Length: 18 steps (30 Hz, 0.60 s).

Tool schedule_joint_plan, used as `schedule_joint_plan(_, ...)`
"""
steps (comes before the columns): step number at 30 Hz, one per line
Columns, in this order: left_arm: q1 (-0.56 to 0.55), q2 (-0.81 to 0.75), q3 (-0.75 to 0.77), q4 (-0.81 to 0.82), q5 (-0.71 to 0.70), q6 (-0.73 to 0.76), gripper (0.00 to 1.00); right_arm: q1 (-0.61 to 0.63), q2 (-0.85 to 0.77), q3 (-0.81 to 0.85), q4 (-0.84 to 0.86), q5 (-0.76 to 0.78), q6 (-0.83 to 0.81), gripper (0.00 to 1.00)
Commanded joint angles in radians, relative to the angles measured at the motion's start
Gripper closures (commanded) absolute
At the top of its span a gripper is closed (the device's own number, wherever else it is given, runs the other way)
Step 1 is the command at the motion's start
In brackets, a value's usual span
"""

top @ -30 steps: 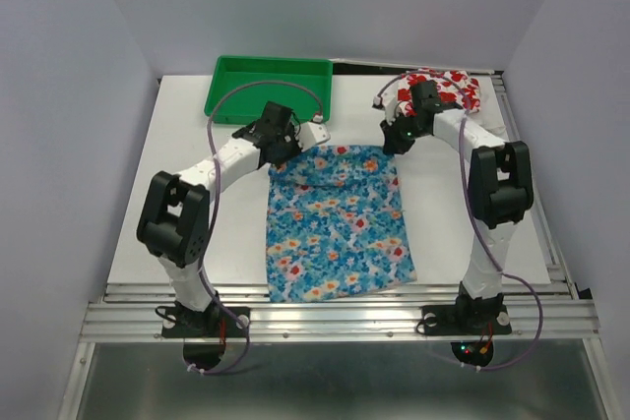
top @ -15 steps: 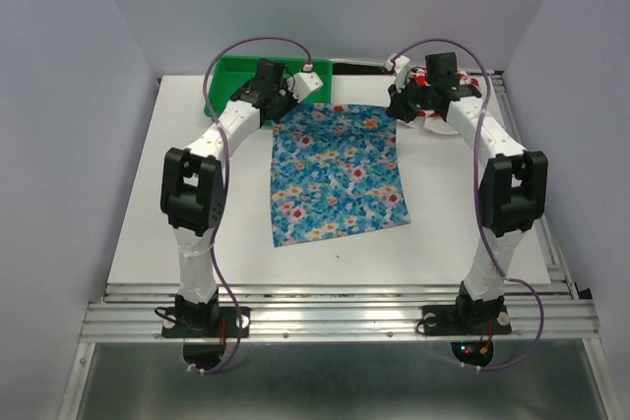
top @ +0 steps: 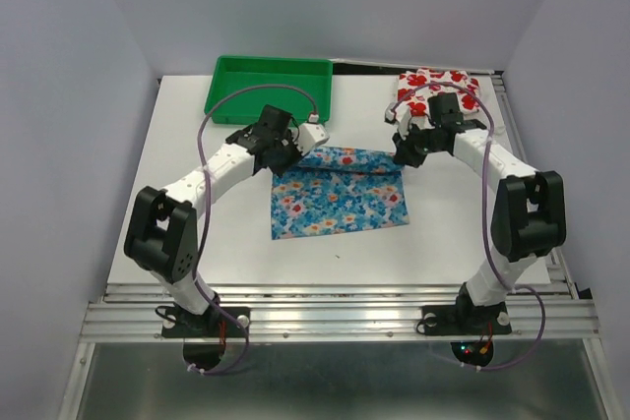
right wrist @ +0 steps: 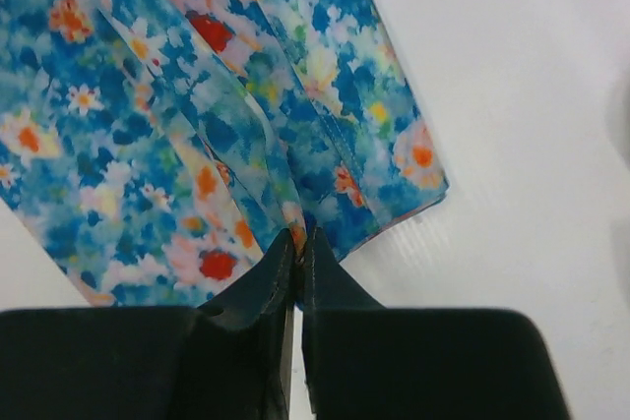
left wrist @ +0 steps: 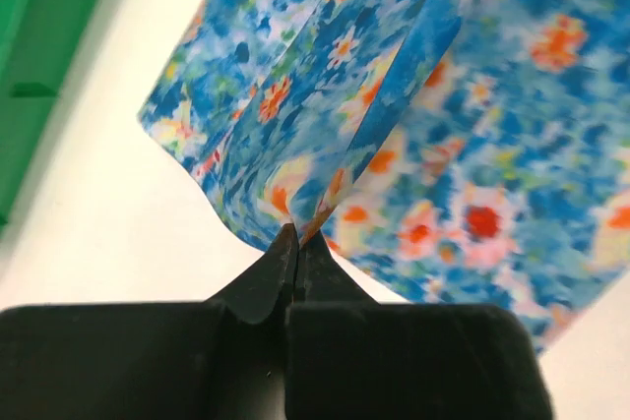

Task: Fold and stack the skirts
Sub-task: Fold the skirt

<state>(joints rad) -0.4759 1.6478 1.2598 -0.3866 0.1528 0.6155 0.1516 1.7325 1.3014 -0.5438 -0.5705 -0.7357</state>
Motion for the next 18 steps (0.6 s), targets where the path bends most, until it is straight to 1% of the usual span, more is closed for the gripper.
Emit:
schedule_joint_plan(1,-0.059,-0.098,-0.101,-0.029,-0.029,-0.077,1.00,-0.011,-0.097,-0.095,0.007,0.004,-0.051,0.99)
schedule_joint_plan(2,-0.072,-0.105,-0.121,-0.029,-0.025,-0.086,1.00,-0.011,-0.106,-0.096,0.010,0.004,-0.054,0.99)
schedule_joint_plan(5,-0.101,-0.094,-0.201,-0.008,-0.027,-0.112,1.00,0.002,-0.120,-0.174,0.025,0.017,-0.054,0.99)
schedule_joint_plan(8,-0.110,-0.043,-0.235,0.017,-0.022,-0.129,1.00,0.023,-0.113,-0.254,0.077,0.043,-0.047,0.99)
schedule_joint_plan(9,-0.112,-0.016,-0.235,0.020,-0.018,-0.131,1.00,0.023,-0.108,-0.278,0.093,0.053,-0.047,0.99)
schedule_joint_plan(13,-0.112,0.023,-0.235,0.031,-0.030,-0.129,1.00,0.023,-0.099,-0.291,0.102,0.073,-0.042,0.99)
schedule_joint_plan(18,-0.110,0.027,-0.159,-0.003,-0.058,-0.122,1.00,0.023,-0.125,-0.249,0.084,0.075,-0.022,0.99)
